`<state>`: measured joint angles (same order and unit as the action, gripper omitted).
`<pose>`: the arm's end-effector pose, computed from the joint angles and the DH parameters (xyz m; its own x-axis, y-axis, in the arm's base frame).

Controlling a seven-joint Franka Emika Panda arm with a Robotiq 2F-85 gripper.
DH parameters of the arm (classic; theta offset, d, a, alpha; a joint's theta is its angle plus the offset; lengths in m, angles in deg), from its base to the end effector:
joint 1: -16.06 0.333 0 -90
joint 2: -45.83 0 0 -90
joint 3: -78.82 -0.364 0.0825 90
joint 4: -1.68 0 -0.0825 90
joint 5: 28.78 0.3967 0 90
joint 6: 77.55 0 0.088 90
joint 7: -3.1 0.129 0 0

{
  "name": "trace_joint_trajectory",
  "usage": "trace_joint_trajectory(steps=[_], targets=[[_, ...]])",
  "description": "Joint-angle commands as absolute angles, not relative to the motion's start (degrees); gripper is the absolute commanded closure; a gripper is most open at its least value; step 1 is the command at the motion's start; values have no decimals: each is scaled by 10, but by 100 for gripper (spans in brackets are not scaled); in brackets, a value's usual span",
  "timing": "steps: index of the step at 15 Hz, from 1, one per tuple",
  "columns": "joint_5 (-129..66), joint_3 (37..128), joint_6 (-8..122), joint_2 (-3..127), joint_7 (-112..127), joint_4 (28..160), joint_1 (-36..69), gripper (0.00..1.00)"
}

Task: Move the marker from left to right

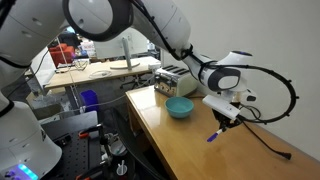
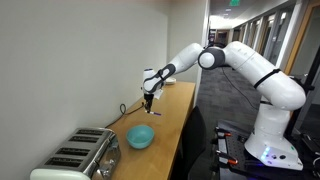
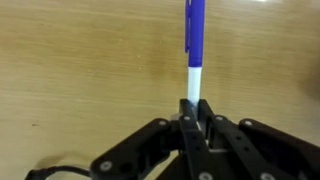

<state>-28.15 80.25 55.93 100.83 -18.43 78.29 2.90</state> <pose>0.7649 -0.1940 0.1465 0.9919 0.1246 0.0261 0.1240 -0.9920 0.0234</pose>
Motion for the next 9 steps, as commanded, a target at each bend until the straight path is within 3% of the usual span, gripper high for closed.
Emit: trace_joint_trajectory(steps=[1,9], targets=[[-304,784,511,1052,-251,709,14,97],[-348,768,462,1097,-409,641,12,97]])
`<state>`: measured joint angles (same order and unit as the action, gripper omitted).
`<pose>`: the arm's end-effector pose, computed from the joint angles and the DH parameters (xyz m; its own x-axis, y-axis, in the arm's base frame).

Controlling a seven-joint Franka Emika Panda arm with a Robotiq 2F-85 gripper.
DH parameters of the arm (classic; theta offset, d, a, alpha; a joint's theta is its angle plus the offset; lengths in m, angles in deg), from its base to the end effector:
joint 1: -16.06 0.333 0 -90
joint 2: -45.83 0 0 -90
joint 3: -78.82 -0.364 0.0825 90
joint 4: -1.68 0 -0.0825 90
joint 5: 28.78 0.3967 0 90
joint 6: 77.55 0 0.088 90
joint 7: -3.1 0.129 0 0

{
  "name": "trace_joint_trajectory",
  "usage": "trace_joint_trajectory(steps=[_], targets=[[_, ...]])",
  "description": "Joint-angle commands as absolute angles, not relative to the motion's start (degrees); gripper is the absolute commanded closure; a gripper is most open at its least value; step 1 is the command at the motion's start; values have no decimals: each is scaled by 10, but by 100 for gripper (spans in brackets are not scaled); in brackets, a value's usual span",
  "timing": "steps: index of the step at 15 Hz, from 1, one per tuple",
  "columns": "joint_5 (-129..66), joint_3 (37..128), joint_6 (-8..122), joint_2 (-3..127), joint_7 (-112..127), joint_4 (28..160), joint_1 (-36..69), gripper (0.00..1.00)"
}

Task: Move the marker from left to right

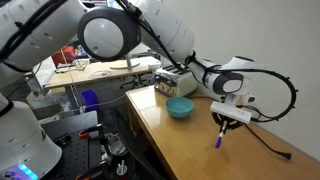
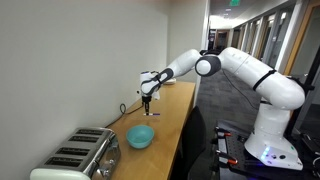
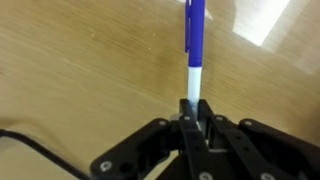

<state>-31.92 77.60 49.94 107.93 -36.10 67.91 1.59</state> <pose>0.7855 -0.1930 0.1189 0.8889 0.4574 -0.0266 0.4578 -0.8890 0.0095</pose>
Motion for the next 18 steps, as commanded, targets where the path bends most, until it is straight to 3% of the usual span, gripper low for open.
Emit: trace_joint_trajectory(steps=[1,4,5,6,8,14,18], targets=[[-356,770,456,1101,-421,634,13,97],[-368,773,458,1114,-449,615,14,97],[-366,772,463,1119,-454,609,13,63],[-363,770,467,1121,-458,605,12,61],[-356,767,472,1119,-459,604,11,48],[-312,760,441,1029,-384,670,12,4],[-290,770,416,945,-234,729,38,0]])
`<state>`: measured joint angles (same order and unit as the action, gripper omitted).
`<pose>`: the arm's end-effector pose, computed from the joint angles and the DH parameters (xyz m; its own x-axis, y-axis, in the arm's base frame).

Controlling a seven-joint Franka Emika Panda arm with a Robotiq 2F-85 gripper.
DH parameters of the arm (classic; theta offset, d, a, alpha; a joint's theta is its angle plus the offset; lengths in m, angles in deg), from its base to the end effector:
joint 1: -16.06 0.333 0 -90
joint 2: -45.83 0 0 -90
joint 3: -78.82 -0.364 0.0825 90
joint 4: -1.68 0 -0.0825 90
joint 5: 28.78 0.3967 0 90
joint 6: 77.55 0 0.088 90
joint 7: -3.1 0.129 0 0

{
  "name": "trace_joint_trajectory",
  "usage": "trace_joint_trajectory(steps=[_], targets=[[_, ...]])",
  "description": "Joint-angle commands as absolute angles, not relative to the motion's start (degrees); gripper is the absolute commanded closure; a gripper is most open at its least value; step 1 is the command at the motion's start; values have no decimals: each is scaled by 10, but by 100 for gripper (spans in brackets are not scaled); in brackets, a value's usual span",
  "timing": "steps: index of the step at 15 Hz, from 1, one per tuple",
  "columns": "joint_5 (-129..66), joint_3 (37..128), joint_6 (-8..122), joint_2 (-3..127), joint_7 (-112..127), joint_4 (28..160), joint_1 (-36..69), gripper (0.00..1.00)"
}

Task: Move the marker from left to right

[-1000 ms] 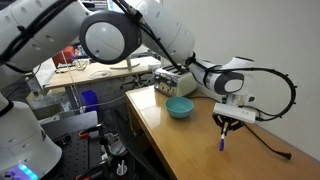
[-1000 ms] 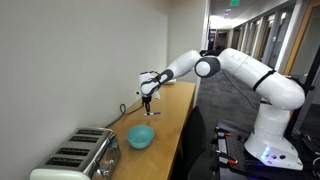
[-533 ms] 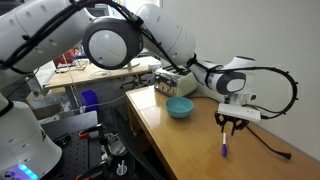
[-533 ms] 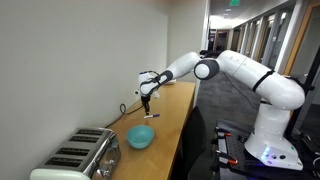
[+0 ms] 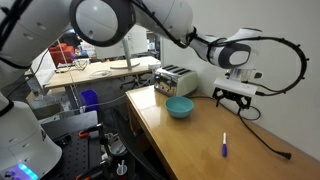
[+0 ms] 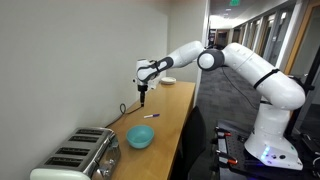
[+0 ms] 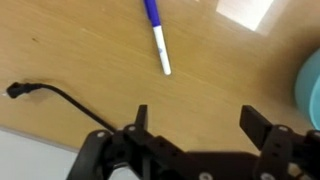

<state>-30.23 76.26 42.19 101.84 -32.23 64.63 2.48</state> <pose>0.8068 -0.1712 0.2208 0.9142 0.4047 0.0204 0.4048 -0.9144 -0.0038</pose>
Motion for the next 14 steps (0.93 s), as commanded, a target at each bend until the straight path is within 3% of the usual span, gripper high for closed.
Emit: trace_joint_trajectory(steps=[1,14], targets=[[-289,774,421,921,-197,751,46,0],[-294,792,472,630,-57,1073,84,0]])
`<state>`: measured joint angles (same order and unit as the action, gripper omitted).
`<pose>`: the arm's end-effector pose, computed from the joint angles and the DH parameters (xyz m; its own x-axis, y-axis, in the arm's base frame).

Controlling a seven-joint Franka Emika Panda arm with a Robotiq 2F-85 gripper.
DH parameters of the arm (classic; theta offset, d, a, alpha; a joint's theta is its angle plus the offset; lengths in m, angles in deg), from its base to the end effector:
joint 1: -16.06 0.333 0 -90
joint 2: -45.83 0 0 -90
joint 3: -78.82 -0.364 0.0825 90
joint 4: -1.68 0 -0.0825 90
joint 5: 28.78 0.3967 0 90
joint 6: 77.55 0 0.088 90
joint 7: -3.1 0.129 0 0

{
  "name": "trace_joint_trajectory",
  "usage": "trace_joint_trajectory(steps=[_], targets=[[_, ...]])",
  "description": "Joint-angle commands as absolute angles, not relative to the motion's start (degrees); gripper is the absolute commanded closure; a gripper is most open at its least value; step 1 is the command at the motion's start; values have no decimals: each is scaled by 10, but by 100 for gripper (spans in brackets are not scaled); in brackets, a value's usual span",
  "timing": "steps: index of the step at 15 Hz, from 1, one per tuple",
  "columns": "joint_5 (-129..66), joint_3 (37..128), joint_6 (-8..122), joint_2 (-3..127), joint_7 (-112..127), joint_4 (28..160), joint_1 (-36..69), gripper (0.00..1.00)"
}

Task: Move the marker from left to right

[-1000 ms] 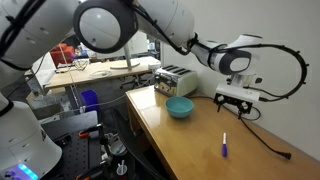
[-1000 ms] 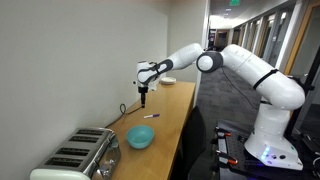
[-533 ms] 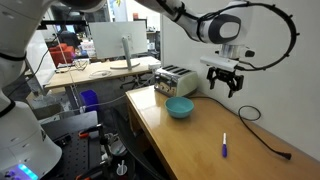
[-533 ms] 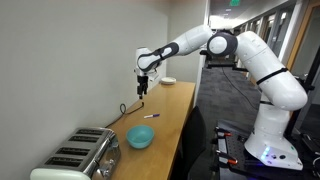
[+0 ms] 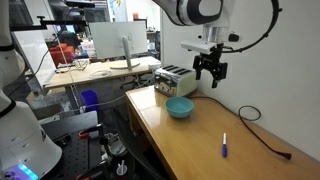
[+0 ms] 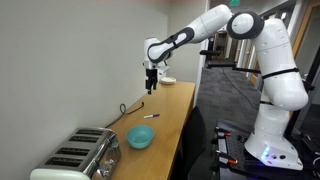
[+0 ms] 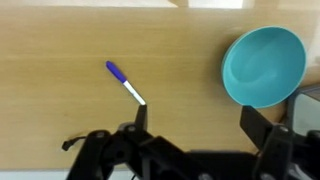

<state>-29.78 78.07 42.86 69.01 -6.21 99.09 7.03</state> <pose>0.6827 -0.1015 0.3750 0.9997 0.0258 -0.0047 0.0258 -0.9996 0.0092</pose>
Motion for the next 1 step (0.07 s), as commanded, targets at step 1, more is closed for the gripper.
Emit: trace_joint_trajectory(steps=[1], targets=[[-295,792,478,618,-59,1092,86,0]])
